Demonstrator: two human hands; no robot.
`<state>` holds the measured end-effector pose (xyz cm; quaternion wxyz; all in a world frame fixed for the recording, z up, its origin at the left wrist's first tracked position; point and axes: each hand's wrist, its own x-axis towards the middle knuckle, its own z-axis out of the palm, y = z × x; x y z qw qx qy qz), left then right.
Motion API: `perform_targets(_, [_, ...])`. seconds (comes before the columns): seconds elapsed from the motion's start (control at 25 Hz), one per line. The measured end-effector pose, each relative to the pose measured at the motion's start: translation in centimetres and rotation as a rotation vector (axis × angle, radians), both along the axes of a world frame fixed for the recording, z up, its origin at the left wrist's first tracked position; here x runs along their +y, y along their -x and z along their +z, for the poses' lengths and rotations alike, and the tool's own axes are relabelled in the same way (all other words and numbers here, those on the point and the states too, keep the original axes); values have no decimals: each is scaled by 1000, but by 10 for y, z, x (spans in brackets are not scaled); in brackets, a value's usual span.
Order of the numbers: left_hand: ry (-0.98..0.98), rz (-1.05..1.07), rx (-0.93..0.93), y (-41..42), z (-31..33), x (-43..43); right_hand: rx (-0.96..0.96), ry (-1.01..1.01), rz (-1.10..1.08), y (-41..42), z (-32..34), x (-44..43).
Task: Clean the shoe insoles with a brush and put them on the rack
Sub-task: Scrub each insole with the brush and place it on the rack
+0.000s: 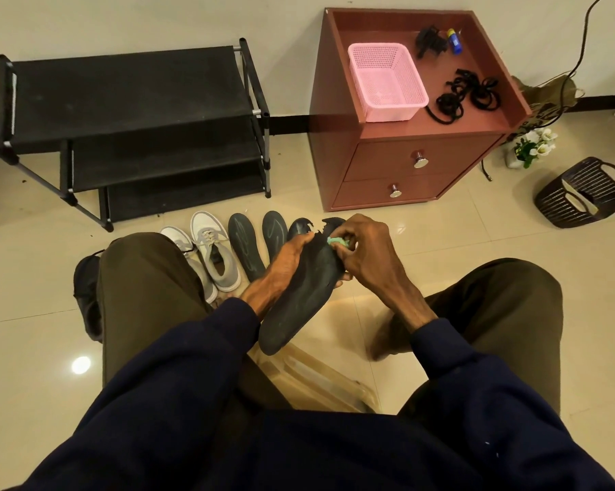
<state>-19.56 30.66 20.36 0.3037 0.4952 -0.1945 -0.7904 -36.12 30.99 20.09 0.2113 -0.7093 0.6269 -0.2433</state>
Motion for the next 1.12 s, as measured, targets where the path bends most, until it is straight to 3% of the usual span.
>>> perform_targets(0.12, [15, 25, 16, -1, -7, -1, -107, -138, 123, -2, 6, 0])
perform_targets(0.24, [-43, -79, 90, -1, 1, 2, -1, 6, -66, 9, -1, -6])
perform_targets(0.32, [-14, -95, 38, 0, 0, 1, 48, 75, -137, 7, -7, -5])
perform_targets(0.6, [77, 51, -84, -7, -24, -8, 10, -210, 275, -31, 13, 10])
perform_targets(0.8, [43, 30, -18, -1, -15, -11, 202, 17, -30, -14, -2, 5])
perform_targets(0.96, [7, 12, 52, 3, -12, -10, 222, 112, -130, -6, -7, 6])
perform_targets(1.04, [-2, -27, 37, 0, -14, -8, 162, 113, -81, -12, -1, 6])
perform_targets(1.12, [-9, -9, 1, -6, -15, -7, 30, -60, 122, -22, 10, 10])
